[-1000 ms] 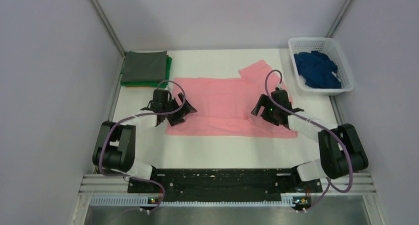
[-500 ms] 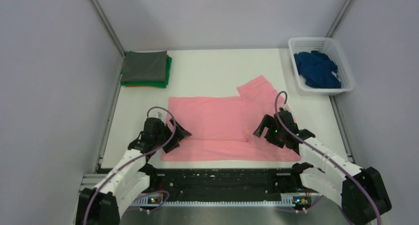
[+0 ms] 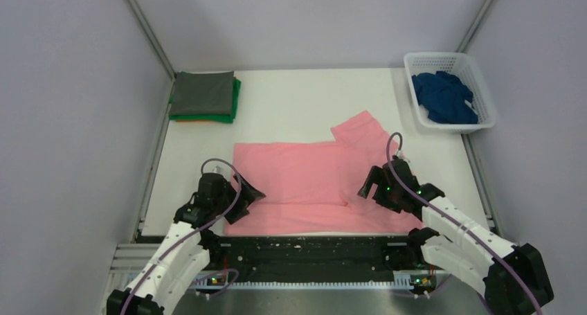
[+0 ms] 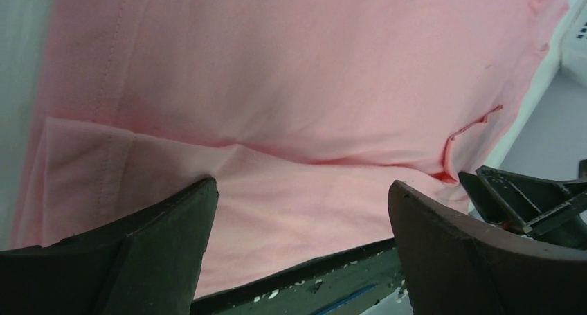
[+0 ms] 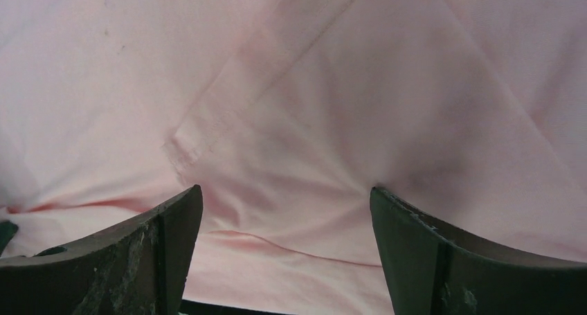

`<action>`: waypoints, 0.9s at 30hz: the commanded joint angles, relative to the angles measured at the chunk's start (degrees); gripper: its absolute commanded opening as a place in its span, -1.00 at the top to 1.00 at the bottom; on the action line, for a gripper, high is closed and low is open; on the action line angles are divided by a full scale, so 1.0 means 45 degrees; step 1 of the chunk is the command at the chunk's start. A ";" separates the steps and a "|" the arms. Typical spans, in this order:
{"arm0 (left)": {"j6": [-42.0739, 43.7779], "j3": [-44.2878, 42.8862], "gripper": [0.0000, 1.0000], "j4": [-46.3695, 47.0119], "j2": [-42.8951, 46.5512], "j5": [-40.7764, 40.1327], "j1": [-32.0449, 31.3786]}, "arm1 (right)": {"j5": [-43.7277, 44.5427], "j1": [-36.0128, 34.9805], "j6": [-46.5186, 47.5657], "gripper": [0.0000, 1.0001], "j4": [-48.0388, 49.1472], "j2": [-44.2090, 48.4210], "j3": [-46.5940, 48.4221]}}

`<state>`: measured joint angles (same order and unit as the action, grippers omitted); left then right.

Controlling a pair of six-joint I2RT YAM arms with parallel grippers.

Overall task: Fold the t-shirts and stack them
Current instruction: Fold the flattened tshirt in 1/3 of the way, then grab the side of the flattened tshirt furthest away from the robot with both arms

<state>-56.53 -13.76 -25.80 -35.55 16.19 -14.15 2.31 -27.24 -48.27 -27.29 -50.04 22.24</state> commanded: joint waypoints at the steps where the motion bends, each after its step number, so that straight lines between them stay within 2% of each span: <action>1: 0.0702 -0.1002 -0.98 -0.2661 -0.0226 -0.1584 -0.0058 | 0.1248 -0.0125 0.0838 -0.80 -0.0688 -0.0132 0.1398; 6: 0.1611 -0.2871 -0.97 -0.2736 -0.0552 -0.2409 -0.0058 | 0.2505 -0.0128 0.1565 -0.89 -0.0322 -0.0415 0.3067; 7: 0.1868 -0.3177 -0.98 -0.2566 -0.0759 -0.2525 -0.0058 | 0.2941 -0.0119 0.1554 -0.96 -0.0125 -0.0463 0.3173; 11: 0.2791 -0.4617 -0.98 -0.2150 -0.2079 -0.3374 -0.0050 | 0.3800 -0.0118 0.1914 -0.97 0.0811 -0.0747 0.3564; 15: 0.3575 -0.6389 -0.97 -0.1932 -0.4563 -0.5220 0.0089 | 0.4489 -0.0113 0.2438 -0.97 0.1167 -0.1276 0.4182; 21: 0.4608 -0.9682 -0.97 -0.1579 -0.9398 -0.7418 0.0832 | 0.4450 -0.0127 0.3281 -0.97 0.1790 -0.2081 0.4293; 27: 0.5878 -1.1971 -0.71 -0.0133 -1.3269 -0.6806 0.1732 | 0.4761 -0.0105 0.3699 -0.97 0.2180 -0.2419 0.3848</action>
<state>-35.24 -62.06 -31.11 -88.92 -13.19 -8.84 20.91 -27.27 -34.22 -20.78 -60.42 39.42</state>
